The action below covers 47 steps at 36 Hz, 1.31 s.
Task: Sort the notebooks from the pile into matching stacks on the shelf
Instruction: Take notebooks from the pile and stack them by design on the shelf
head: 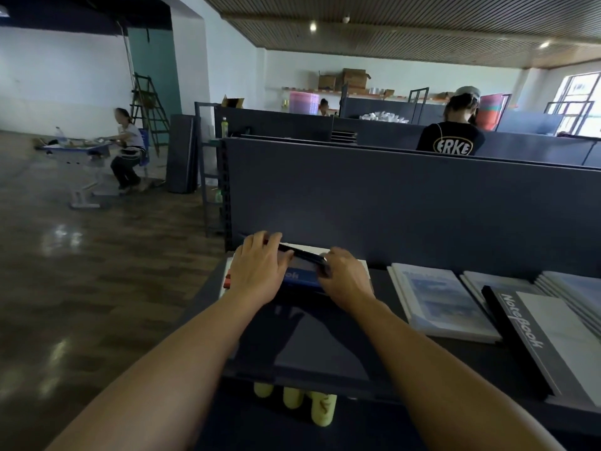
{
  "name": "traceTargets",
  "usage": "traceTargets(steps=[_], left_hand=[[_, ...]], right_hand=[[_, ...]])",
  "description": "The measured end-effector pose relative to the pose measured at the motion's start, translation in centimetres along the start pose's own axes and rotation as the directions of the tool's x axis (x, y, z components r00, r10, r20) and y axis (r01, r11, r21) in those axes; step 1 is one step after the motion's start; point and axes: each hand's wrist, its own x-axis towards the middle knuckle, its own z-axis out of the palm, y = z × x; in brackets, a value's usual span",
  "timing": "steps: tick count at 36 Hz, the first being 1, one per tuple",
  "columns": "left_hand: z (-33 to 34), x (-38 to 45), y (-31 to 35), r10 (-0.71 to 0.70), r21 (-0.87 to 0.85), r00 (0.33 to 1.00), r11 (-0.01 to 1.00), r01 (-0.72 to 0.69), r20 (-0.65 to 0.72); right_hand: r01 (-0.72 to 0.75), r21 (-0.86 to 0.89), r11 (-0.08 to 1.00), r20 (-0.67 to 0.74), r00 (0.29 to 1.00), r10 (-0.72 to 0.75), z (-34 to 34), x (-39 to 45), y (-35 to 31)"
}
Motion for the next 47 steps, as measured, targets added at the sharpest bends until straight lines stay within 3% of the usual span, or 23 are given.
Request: traceTargets(steps=[2, 4, 11, 17, 19, 22, 29, 36, 42, 47], left_hand=[[-0.4, 0.0, 0.1, 0.025, -0.011, 0.999, 1.000, -0.026, -0.031], [-0.6, 0.0, 0.4, 0.035, -0.024, 0.999, 0.999, -0.036, -0.039], [-0.1, 0.0, 3.8, 0.035, -0.077, 0.997, 0.997, -0.031, 0.063], [1.1, -1.2, 9.1, 0.164, -0.140, 0.973, 0.980, -0.141, 0.162], [1.4, -1.8, 11.3, 0.220, -0.150, 0.959, 0.969, -0.194, 0.176], [1.6, -2.7, 15.1, 0.284, -0.161, 0.939, 0.953, -0.255, 0.195], [1.8, -6.4, 25.6, 0.462, -0.191, 0.873, 0.881, -0.432, 0.158], [2.0, -12.3, 38.8, 0.511, -0.216, 0.839, 0.854, -0.473, 0.185], [2.5, -18.0, 50.0, 0.646, -0.315, 0.737, 0.755, -0.575, 0.201], [2.7, -21.0, 57.8, 0.718, -0.320, 0.664, 0.692, -0.647, 0.209]], right_hand=[[0.123, -0.109, 0.986, -0.087, 0.987, -0.133, -0.7, -0.2, -0.3], [0.175, -0.214, 0.961, -0.085, 0.977, -0.197, -1.9, -0.5, -0.1], [0.097, -0.376, 0.922, -0.001, 0.994, -0.105, -6.8, -3.8, 2.5], [-0.034, -0.407, 0.913, -0.131, 0.991, -0.021, -10.6, -7.9, 6.3], [-0.069, -0.450, 0.891, -0.113, 0.993, 0.020, -12.7, -9.7, 7.3], [-0.145, -0.460, 0.876, -0.055, 0.989, 0.135, -15.6, -13.1, 9.5], [-0.265, -0.488, 0.831, -0.316, 0.942, 0.115, -21.8, -22.2, 15.3], [-0.338, -0.528, 0.779, -0.389, 0.912, 0.132, -29.1, -33.1, 21.3], [-0.454, -0.472, 0.756, -0.436, 0.865, 0.247, -33.6, -42.1, 26.0], [-0.482, -0.538, 0.692, -0.449, 0.858, 0.249, -37.1, -47.9, 29.5]])
